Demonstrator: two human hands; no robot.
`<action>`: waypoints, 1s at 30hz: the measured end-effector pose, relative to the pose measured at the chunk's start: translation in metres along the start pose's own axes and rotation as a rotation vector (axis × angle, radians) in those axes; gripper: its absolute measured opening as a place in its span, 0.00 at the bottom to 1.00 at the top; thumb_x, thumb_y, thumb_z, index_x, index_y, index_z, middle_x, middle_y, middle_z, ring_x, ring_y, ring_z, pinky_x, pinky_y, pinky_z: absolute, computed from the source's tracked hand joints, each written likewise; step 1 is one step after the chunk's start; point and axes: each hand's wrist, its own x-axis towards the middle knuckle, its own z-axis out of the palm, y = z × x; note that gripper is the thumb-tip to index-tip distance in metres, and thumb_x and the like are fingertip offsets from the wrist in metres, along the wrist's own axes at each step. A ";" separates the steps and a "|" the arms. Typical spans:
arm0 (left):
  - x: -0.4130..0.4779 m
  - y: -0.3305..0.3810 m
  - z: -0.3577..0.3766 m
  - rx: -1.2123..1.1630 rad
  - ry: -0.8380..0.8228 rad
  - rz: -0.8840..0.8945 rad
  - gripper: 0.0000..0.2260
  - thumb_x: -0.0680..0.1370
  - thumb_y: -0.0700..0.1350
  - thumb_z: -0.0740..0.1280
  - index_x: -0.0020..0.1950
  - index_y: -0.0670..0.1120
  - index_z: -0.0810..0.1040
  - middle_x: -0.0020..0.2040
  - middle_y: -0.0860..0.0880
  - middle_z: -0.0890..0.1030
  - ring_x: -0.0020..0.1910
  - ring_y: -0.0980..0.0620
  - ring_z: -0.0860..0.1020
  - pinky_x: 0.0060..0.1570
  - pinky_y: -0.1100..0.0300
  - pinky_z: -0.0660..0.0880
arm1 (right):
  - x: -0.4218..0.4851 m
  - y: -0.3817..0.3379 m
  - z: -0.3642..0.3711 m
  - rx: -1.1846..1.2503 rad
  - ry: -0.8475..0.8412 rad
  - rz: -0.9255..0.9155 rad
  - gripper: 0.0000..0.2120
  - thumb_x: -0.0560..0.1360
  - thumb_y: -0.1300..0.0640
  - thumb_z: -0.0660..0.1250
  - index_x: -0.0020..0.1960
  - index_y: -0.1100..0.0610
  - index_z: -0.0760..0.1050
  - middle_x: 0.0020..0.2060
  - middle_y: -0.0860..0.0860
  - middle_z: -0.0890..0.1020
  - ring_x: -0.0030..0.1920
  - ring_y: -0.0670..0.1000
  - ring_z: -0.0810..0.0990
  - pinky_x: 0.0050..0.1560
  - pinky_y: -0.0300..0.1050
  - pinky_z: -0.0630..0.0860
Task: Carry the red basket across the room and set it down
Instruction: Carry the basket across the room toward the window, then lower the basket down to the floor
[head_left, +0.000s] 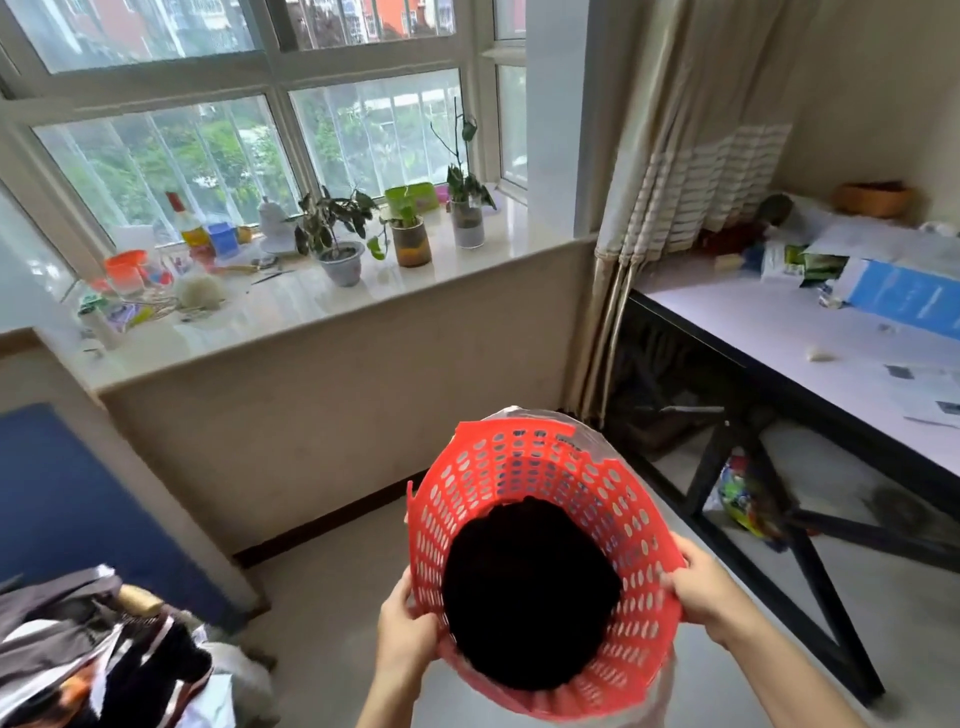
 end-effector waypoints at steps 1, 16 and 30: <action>0.014 0.008 0.001 -0.001 -0.003 0.005 0.27 0.73 0.27 0.60 0.54 0.59 0.81 0.39 0.44 0.86 0.39 0.44 0.83 0.26 0.57 0.78 | 0.011 -0.008 0.005 0.018 0.008 0.009 0.20 0.69 0.65 0.68 0.58 0.49 0.72 0.42 0.57 0.86 0.38 0.57 0.87 0.37 0.56 0.84; 0.173 0.071 0.039 0.079 0.036 0.008 0.27 0.70 0.28 0.64 0.59 0.57 0.82 0.48 0.44 0.88 0.48 0.42 0.85 0.49 0.38 0.82 | 0.167 -0.085 0.030 0.012 0.045 0.072 0.24 0.70 0.68 0.62 0.56 0.44 0.72 0.40 0.53 0.86 0.39 0.56 0.86 0.35 0.53 0.84; 0.270 0.043 0.061 0.052 0.056 -0.040 0.26 0.69 0.32 0.67 0.57 0.60 0.82 0.52 0.44 0.87 0.49 0.45 0.84 0.49 0.40 0.82 | 0.287 -0.073 0.049 -0.039 0.040 0.182 0.30 0.70 0.75 0.59 0.58 0.42 0.70 0.39 0.53 0.84 0.37 0.54 0.83 0.31 0.47 0.81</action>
